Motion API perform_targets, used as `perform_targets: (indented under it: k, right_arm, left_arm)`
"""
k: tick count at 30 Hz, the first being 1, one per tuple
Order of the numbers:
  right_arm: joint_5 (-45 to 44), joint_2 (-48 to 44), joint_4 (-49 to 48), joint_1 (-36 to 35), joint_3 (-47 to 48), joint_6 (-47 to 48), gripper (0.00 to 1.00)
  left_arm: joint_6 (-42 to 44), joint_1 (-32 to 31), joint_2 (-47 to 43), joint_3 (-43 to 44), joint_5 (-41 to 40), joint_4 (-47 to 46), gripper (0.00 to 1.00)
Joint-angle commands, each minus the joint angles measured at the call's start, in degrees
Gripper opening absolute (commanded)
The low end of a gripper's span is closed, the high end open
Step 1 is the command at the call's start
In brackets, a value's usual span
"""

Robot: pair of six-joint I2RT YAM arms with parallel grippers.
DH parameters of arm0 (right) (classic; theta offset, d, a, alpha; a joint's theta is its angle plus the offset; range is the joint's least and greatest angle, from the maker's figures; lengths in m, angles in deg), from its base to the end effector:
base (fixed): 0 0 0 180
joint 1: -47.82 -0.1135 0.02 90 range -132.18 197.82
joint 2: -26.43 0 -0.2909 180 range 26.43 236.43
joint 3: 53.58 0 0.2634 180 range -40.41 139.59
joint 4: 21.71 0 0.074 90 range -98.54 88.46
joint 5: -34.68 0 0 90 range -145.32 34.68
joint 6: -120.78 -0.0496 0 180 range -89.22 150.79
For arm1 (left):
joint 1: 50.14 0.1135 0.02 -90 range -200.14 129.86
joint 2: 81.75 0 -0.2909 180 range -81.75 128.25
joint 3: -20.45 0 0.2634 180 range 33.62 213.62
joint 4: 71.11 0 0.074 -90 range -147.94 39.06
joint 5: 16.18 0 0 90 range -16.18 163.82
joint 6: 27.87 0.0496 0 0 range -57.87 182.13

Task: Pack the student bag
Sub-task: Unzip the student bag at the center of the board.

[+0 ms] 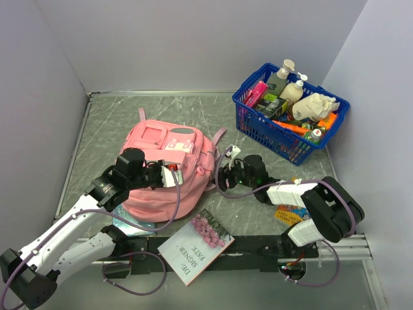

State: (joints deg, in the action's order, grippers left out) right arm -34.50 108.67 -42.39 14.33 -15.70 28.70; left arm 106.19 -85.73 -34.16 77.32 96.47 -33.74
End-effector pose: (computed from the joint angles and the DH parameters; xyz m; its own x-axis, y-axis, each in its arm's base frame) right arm 0.2232 0.1688 0.1692 -0.3633 -0.1997 -0.9100 -0.7746 0.6076 0.1759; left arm 0.1429 -0.1258 0.3144 0.2905 0.5813 -0.7601 0.8508 0.2067 0.4832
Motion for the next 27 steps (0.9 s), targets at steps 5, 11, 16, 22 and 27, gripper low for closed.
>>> perform_targets:
  k: [5,11,16,22,27]
  right_arm:
    - [2.56,0.73,-7.90,-0.08,1.04,-2.31,0.67]
    - [3.88,3.72,-10.53,-0.69,1.40,-2.83,0.66]
    - [2.82,4.60,-12.73,-0.69,-0.10,-3.54,0.66]
    - [3.79,4.52,-15.98,-0.69,-1.15,-3.80,0.65]
    - [1.95,2.84,-20.03,-0.69,-5.28,-4.15,0.66]
  left_arm:
    - [-0.37,-0.09,-2.07,5.16,1.69,-10.58,0.01]
    - [-0.55,-0.09,-1.10,7.09,1.34,-12.08,0.01]
    - [-0.90,-0.09,-0.75,7.62,1.25,-12.87,0.01]
    - [-1.60,-0.09,-0.13,8.94,1.08,-13.66,0.01]
    - [-1.16,0.09,0.13,8.33,0.37,-14.54,0.01]
